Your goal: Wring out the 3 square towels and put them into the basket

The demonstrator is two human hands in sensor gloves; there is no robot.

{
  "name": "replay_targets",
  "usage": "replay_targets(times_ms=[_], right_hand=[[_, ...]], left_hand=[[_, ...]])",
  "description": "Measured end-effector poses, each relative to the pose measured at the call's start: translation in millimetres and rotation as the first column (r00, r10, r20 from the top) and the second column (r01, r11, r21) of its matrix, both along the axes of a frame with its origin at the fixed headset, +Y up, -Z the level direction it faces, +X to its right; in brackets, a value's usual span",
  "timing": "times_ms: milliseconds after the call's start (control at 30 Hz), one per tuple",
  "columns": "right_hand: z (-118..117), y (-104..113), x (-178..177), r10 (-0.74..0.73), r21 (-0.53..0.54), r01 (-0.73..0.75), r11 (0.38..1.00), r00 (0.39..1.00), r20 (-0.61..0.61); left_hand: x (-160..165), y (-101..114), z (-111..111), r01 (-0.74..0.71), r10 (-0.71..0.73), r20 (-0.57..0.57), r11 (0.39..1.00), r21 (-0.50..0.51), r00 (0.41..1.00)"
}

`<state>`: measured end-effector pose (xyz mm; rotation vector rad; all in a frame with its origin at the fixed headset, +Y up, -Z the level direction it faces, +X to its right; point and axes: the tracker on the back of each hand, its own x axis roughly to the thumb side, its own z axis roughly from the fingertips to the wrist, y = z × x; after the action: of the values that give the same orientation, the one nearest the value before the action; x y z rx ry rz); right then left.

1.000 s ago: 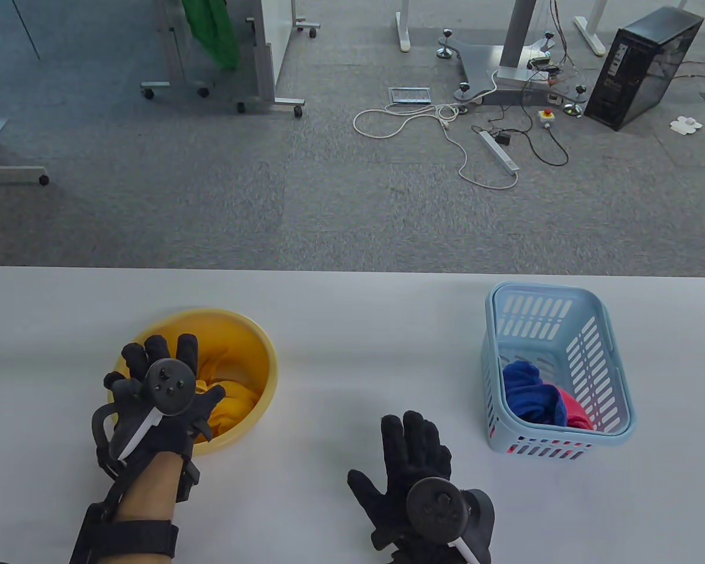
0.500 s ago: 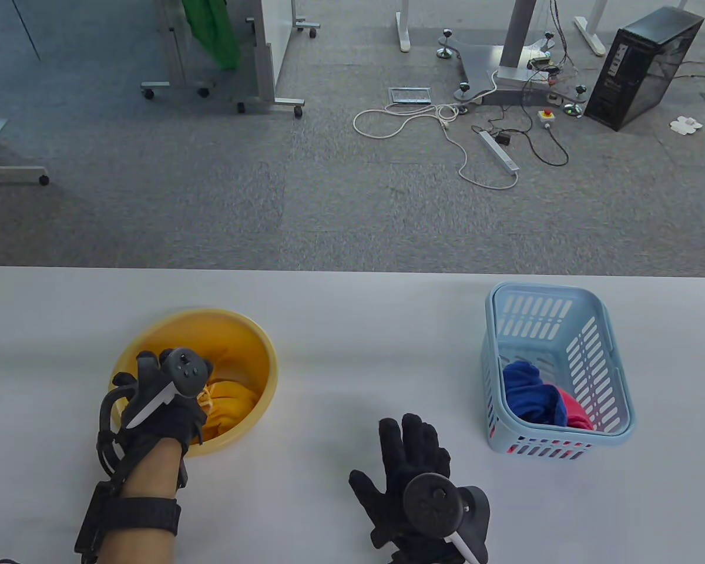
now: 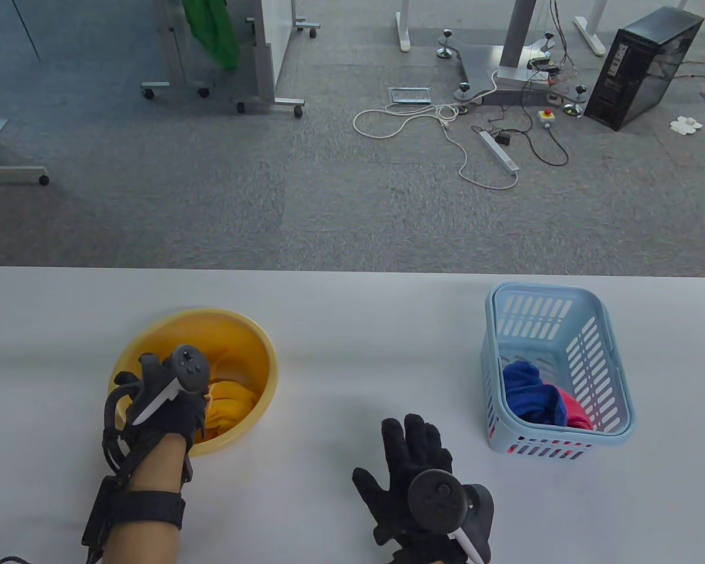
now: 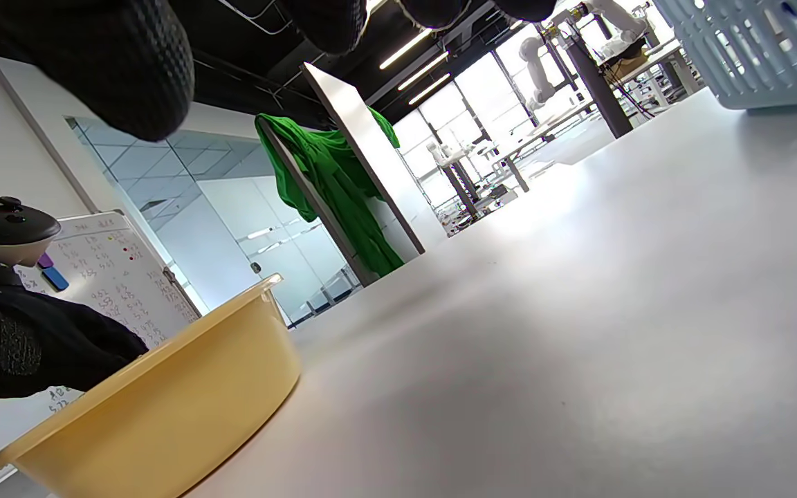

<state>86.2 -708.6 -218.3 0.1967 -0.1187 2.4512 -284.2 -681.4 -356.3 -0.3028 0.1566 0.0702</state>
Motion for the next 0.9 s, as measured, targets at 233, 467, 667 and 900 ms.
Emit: replay_targets(times_ms=[233, 467, 667, 900], right_hand=[[-0.1, 0.7, 1.9, -0.015, 0.0, 0.015, 1.0, 1.0, -0.003], [-2.1, -0.6, 7.0, -0.068, -0.021, 0.068, 0.997, 0.998, 0.002], [-2.1, -0.7, 7.0, -0.072, -0.019, 0.072, 0.997, 0.997, 0.001], [-1.6, -1.1, 5.6, -0.083, -0.025, 0.083, 0.996, 0.996, -0.011]], left_hand=[[-3.2, 15.4, 6.0, -0.054, 0.054, 0.008, 0.996, 0.071, 0.999], [-15.0, 42.0, 16.4, -0.234, 0.254, -0.048, 0.939, 0.253, 0.966], [-26.1, 64.0, 27.6, -0.286, 0.339, -0.102, 0.893, 0.347, 0.935], [-37.9, 82.5, 42.0, -0.462, 0.563, -0.106, 0.759, 0.459, 0.819]])
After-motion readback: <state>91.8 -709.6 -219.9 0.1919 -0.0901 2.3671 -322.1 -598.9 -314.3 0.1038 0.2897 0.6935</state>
